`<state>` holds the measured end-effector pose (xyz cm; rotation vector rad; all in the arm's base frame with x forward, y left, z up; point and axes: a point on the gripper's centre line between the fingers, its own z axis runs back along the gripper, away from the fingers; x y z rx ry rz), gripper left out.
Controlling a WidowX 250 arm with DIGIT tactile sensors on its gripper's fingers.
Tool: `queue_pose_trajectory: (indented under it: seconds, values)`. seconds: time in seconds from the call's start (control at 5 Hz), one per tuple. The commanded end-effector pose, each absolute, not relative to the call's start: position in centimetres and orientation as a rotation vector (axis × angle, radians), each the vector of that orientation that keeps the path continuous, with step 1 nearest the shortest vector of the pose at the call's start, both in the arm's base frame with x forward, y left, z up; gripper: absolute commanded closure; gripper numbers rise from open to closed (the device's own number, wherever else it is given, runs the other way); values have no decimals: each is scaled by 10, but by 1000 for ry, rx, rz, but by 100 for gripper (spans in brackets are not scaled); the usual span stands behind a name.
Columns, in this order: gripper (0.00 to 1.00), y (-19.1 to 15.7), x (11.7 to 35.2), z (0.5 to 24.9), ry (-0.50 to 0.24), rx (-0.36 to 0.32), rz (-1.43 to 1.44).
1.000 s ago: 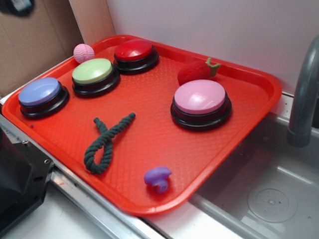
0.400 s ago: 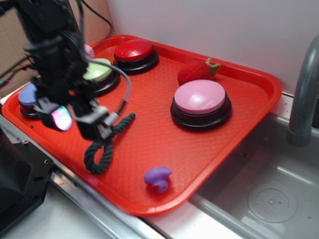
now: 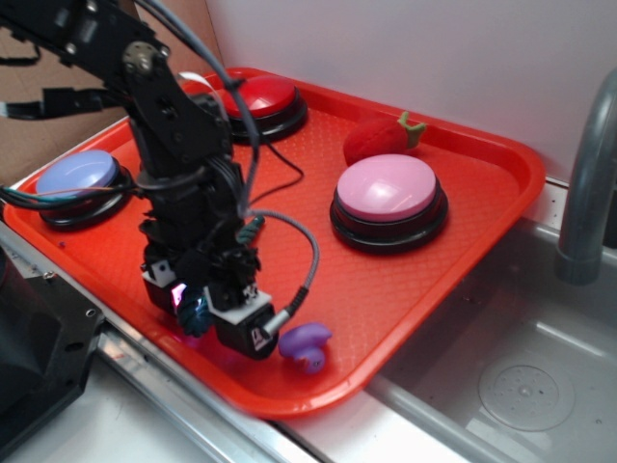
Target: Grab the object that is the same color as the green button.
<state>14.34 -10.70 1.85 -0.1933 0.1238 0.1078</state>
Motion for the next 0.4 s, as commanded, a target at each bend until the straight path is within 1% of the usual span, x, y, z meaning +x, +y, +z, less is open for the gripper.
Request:
queue_pose_trajectory:
  seconds: [0.0,0.2]
  values:
    - [100,-111,142,26,110,-173,26]
    - [100,-107,149,56,95,-125,-59]
